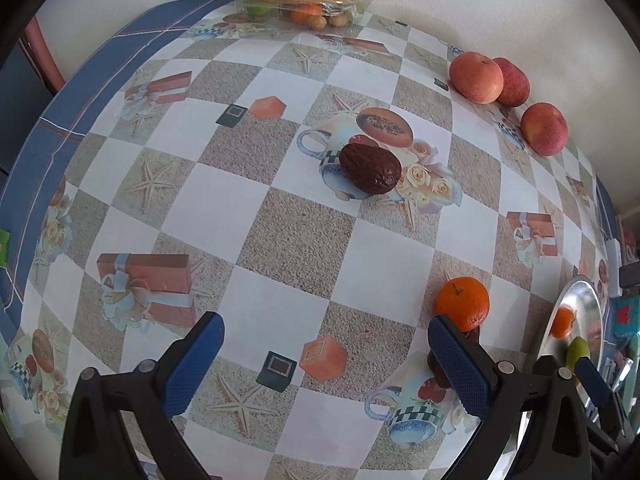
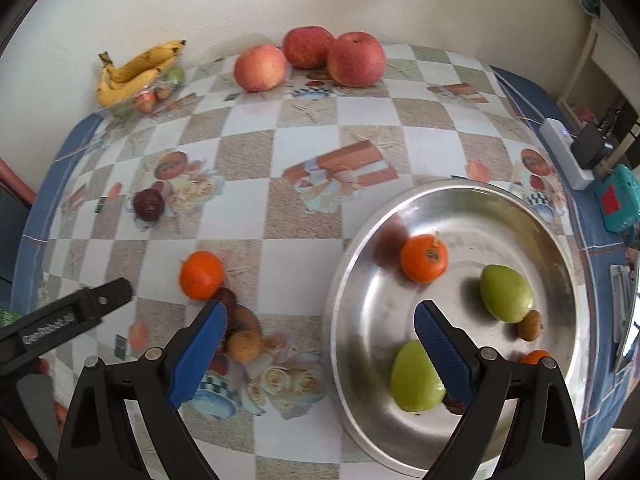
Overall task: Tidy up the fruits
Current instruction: 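Withdraw both open tools from the plate back toward the remaining fruit, then grasp a dark red date with the left tool while the right tool grasps a small brown fruit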
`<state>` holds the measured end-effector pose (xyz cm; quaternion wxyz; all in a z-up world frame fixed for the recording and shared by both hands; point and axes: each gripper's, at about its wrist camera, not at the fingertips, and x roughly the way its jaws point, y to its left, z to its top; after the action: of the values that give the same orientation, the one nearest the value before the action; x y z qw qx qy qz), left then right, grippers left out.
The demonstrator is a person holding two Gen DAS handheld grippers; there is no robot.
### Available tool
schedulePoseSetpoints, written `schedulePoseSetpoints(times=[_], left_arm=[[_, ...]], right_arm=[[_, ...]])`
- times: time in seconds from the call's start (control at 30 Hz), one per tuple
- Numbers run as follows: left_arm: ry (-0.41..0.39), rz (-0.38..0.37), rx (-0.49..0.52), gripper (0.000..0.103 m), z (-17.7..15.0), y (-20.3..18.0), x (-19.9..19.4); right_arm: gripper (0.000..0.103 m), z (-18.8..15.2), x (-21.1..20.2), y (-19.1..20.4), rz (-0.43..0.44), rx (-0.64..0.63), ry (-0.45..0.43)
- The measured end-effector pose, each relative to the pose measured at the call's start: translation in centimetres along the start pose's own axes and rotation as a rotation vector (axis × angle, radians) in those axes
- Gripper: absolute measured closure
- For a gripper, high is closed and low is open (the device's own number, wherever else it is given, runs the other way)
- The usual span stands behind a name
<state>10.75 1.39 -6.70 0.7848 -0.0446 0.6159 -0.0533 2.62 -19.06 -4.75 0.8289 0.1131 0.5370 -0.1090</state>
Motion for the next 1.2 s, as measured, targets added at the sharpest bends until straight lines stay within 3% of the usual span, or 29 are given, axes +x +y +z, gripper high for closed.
schedulePoseSetpoints(times=[0.2, 0.37, 0.6, 0.9, 1.03, 1.2], left_arm=[[0.023, -0.091, 0.010, 0.000, -0.4, -1.0, 0.2], [0.062, -0.120, 0.029, 0.001, -0.9, -2.4, 1.1], [0.122, -0.206, -0.003, 0.004, -1.3, -3.2, 2.6], [0.147, -0.325, -0.034, 0.025, -1.5, -4.2, 3.0], [0.151, -0.346, -0.035, 0.039, -1.4, -4.4, 3.1], [0.167, -0.352, -0.019, 0.053, -1.7, -4.8, 3.4]], right_arm=[[0.008, -0.2, 0.5, 0.9, 0.005, -0.043, 0.014], [0.008, -0.3, 0.7, 0.7, 0.001, -0.034, 0.020], [0.008, -0.6, 1.1, -0.4, -0.047, -0.014, 0.050], [0.008, -0.4, 0.5, -1.7, -0.103, -0.006, 0.037], [0.008, -0.3, 0.3, -1.8, -0.173, -0.038, 0.024], [0.008, -0.2, 0.2, -1.8, -0.172, -0.045, 0.022]])
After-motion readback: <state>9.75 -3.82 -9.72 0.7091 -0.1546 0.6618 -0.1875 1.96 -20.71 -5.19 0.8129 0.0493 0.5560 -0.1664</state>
